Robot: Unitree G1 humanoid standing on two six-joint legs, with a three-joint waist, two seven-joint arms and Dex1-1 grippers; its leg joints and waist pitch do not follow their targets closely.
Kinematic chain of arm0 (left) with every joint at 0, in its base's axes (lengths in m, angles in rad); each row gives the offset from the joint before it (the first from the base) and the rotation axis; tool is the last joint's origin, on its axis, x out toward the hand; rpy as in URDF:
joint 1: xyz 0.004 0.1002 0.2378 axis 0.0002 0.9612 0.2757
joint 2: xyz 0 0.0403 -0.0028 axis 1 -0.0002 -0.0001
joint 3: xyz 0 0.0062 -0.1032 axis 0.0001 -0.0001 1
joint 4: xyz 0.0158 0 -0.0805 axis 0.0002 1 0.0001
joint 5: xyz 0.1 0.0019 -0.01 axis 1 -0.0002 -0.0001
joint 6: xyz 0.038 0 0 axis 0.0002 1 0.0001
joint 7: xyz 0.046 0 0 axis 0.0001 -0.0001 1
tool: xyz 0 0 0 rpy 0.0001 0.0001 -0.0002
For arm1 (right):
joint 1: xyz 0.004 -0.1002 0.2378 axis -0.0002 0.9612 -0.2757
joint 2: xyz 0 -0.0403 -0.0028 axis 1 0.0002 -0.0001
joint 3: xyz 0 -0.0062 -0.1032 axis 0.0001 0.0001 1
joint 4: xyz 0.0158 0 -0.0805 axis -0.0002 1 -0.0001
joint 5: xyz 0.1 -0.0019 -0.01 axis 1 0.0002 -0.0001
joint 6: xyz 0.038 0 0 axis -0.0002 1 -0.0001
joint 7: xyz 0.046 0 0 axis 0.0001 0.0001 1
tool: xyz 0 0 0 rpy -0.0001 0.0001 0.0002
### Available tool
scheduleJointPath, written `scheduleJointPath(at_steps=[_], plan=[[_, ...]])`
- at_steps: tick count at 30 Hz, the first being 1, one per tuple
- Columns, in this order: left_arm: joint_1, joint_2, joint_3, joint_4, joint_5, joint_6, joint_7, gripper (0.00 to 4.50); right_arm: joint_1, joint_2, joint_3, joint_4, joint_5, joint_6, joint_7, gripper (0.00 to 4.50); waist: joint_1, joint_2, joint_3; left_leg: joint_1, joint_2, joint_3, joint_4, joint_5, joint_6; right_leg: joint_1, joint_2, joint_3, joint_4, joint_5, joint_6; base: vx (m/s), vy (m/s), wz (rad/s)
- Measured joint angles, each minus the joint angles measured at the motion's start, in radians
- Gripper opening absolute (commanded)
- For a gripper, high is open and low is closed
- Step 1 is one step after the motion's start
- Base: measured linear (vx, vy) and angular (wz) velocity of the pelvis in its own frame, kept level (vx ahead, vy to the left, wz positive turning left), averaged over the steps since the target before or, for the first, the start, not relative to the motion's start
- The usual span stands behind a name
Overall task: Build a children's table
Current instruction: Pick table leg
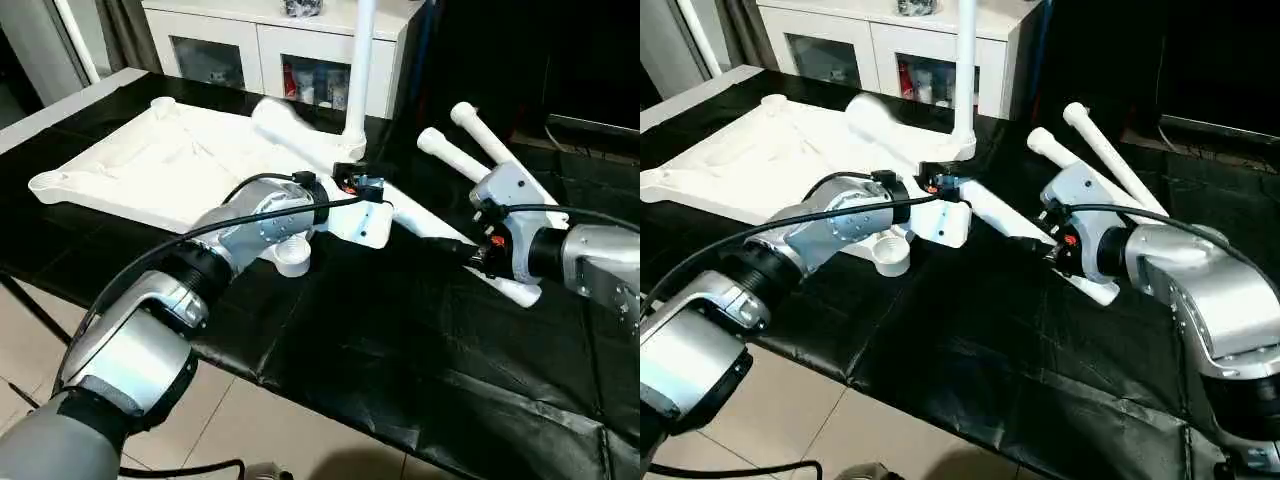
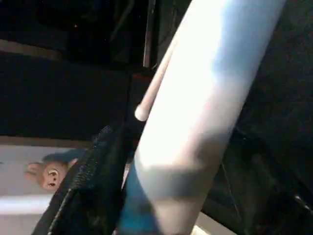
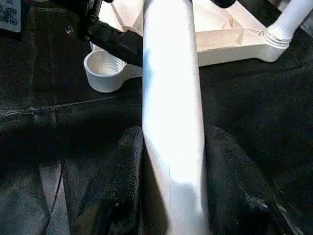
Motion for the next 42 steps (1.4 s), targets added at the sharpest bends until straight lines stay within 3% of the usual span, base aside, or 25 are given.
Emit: scheduleJointPath(at_steps=[9, 29, 32, 38, 42], plan=[[-0.011, 0.0, -0.002, 0.024, 0.028, -0.022, 0.009, 2.2, -0.011, -0.024, 0.016, -0.001, 0.002, 0.005, 0.012, 1.41, 0.008, 0.0, 0.0, 0.0, 0.0, 0.0, 0.0, 0.0, 0.0, 0.0, 0.0, 0.0, 0.0, 0.0, 0.0, 0.0, 0.0, 0.0], [-0.011, 0.017, 0.012, 0.028, 0.02, -0.081, -0.039, 2.05, -0.02, -0.034, 0.027, -0.007, 0.006, 0.01, 0.018, 1.41, 0.008, 0.002, 0.0, 0.0, 0.0, 0.0, 0.0, 0.0, 0.0, 0.0, 0.0, 0.0, 0.0, 0.0, 0.0, 0.0, 0.0, 0.0], [-0.012, 0.02, 0.02, 0.028, 0.019, -0.084, -0.04, 2.05, -0.035, -0.032, 0.027, -0.002, 0.011, 0.021, 0.017, 2.11, 0.009, 0.003, 0.0, 0.0, 0.0, 0.0, 0.0, 0.0, -0.001, 0.0, 0.0, 0.0, 0.0, 0.001, 0.0, 0.0, 0.0, 0.0], [-0.001, 0.014, 0.032, 0.061, -0.011, -0.083, -0.051, 1.83, -0.089, -0.007, -0.096, -0.001, 0.042, 0.024, -0.03, 2.52, 0.009, 0.005, 0.001, 0.0, 0.0, 0.0, 0.0, 0.0, -0.001, 0.0, 0.0, 0.0, 0.0, 0.001, 0.0, 0.0, 0.0, 0.0], [-0.001, 0.023, 0.054, 0.073, -0.023, -0.06, -0.05, 1.77, -0.107, 0.059, -0.168, 0.026, 0.09, 0.045, -0.064, 2.88, 0.007, 0.006, 0.0, 0.0, 0.0, 0.0, 0.0, 0.0, -0.001, 0.0, 0.0, 0.0, 0.001, 0.001, -0.001, 0.0, 0.0, 0.0]])
